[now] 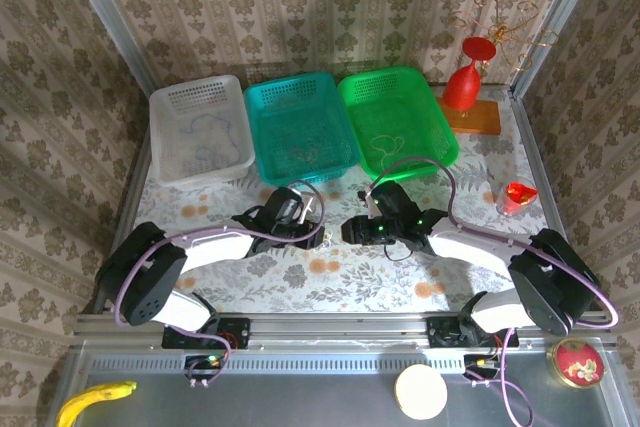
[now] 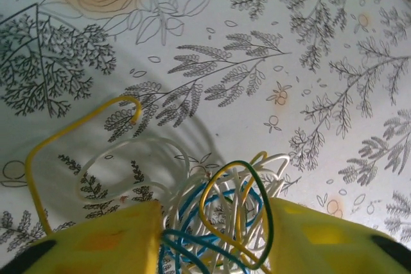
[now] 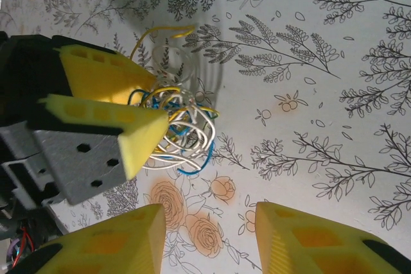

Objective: Untangle the cables

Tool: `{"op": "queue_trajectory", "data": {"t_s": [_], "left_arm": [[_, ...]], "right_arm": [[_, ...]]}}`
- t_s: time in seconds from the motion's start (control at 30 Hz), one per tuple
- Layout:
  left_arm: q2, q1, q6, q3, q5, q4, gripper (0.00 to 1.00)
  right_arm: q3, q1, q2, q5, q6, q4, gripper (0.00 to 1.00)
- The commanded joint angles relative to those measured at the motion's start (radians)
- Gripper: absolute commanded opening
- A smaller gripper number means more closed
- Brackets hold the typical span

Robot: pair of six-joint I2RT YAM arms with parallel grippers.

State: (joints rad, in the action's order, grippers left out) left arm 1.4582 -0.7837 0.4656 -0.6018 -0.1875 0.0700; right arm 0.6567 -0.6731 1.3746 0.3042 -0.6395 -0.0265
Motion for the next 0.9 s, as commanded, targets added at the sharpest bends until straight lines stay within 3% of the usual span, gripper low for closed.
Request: {"op": "queue_trajectory", "data": {"t_s": [0.0, 0.13, 0.23, 0.57, 0.87], "left_arm": [[0.009, 0.012, -0.003, 0.016, -0.021, 0.044, 0.34], [0.003, 0.023, -0.005, 0.023, -0.039, 0.062, 0.11], [-0.034, 0.032, -0.016, 0.023, -0.056, 0.061, 0.0], [-0.167, 0.05, -0.029, 0.017, -0.113, 0.038, 0.0], [-0.187, 0.047, -0.013, 0.02, -0.125, 0.056, 0.0]], "right_arm": [[-0.013, -0.007, 0.009, 0.022, -0.011, 0.016, 0.43], [-0.005, -0.008, 0.041, 0.026, -0.011, 0.016, 0.42], [0.0, -0.008, 0.044, 0.028, -0.009, 0.017, 0.42], [0.03, -0.008, 0.056, 0.071, -0.029, 0.047, 0.42], [0.038, -0.008, -0.001, 0.094, -0.054, 0.059, 0.42]]}}
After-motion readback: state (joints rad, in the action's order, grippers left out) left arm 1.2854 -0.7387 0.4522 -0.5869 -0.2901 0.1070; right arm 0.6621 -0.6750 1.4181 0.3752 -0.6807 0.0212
